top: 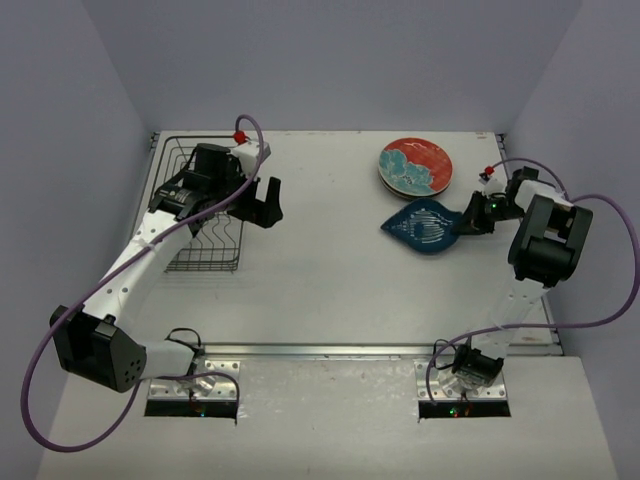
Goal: Unload the plates from the dish rack
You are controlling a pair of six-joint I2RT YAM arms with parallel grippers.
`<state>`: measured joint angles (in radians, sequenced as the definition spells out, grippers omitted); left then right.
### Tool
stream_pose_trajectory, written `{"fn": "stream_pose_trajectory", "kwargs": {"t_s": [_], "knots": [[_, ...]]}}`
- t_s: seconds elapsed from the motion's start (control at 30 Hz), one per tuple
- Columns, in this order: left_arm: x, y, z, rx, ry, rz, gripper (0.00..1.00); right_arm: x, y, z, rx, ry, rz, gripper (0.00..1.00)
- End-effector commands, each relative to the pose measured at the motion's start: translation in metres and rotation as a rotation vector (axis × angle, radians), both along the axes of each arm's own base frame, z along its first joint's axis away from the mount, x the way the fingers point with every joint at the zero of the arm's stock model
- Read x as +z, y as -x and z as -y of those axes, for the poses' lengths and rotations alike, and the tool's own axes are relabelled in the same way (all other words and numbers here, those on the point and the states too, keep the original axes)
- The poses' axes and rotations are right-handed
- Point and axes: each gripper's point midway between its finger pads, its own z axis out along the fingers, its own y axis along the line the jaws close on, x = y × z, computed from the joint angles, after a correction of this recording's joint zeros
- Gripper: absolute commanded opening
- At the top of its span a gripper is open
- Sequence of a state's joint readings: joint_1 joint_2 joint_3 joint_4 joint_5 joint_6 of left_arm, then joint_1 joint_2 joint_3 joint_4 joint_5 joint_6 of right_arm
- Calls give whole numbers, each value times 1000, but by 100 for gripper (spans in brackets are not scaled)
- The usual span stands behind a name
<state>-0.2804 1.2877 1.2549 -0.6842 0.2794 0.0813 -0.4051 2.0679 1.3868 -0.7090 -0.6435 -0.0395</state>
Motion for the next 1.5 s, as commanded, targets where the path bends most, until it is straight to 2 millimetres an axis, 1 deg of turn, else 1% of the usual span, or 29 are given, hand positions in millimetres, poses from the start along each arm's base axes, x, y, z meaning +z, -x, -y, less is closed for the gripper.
{"fn": "stream_pose_trajectory", "kwargs": {"t_s": [0.0, 0.1, 0.17, 0.2, 0.27, 0.3, 0.37, 0.4, 0.47, 0.5, 0.53, 0.57, 0.63, 0.67, 0.7, 0.73, 0.77, 0.83, 0.9, 1.0, 1.03, 1.1, 1.17, 1.2, 1.23, 1.27, 1.33, 1.43, 1.47], "knots": [[20, -12, -6, 34, 8, 73, 100, 15, -7, -16, -6, -135, -20, 0], [19, -12, -7, 38, 7, 74, 100, 10, 6, -25, 10, -166, -62, 0], [20, -14, -8, 46, 8, 77, 100, 8, 11, -26, 12, -158, -77, 0], [20, -15, -8, 49, 7, 79, 100, 7, 12, -26, 9, -151, -86, 1], [20, -16, -10, 57, 1, 81, 100, 5, 12, -24, -3, -140, -103, 9], [21, -17, -12, 66, -5, 84, 100, 5, 13, -24, -5, -140, -108, 10], [20, -20, -22, 113, -34, 92, 100, 8, 10, -23, -21, -135, -116, 33], [21, -22, -26, 132, -43, 97, 100, 11, 8, -22, -30, -130, -113, 40], [22, -25, -36, 178, -60, 107, 100, 18, 4, -21, -32, -116, -99, 52], [23, -27, -48, 228, -75, 114, 100, 22, 1, -19, -30, -90, -88, 59], [25, -28, -54, 254, -82, 120, 100, 27, -2, -19, -25, -74, -75, 61], [25, -30, -67, 300, -105, 120, 100, 33, -7, -19, -16, -57, -56, 62], [26, -31, -83, 355, -124, 118, 100, 43, -12, -15, -5, 9, -29, 65], [27, -32, -97, 412, -163, 125, 99, 49, -17, -16, 11, 49, -10, 65], [26, -31, -102, 426, -173, 119, 98, 54, -18, -16, 16, 59, 6, 65], [28, -30, -125, 514, -248, 132, 95, 59, -21, -7, 20, 161, 23, 66], [29, -28, -137, 559, -296, 139, 93, 64, -24, -4, 21, 224, 40, 67], [28, -24, -163, 635, -418, 145, 90, 75, -31, -7, 78, 363, 117, 73], [24, -18, -190, 698, -558, 151, 87, 93, -36, -9, 86, 467, 187, 79], [16, -10, -219, 735, -721, 145, 79, 114, -40, -19, 88, 515, 252, 96], [15, -11, -224, 745, -756, 150, 77, 123, -40, -25, 94, 521, 279, 99], [9, -10, -234, 749, -838, 130, 73, 134, -39, -37, 100, 528, 317, 99], [5, -12, -241, 751, -883, 119, 71, 139, -36, -43, 97, 531, 335, 99], [-2, -14, -244, 753, -908, 101, 70, 143, -34, -50, 107, 528, 354, 99], [-6, -16, -245, 753, -923, 93, 69, 141, -32, -53, 116, 523, 353, 99], [-11, -16, -248, 750, -942, 84, 69, 145, -30, -58, 122, 512, 370, 99], [-18, -23, -250, 754, -959, 88, 68, 145, -25, -65, 110, 479, 360, 99], [-26, -29, -254, 755, -1004, 90, 65, 144, -20, -69, 119, 458, 359, 99], [-31, -30, -256, 757, -1028, 84, 64, 142, -17, -70, 121, 454, 357, 99]]}}
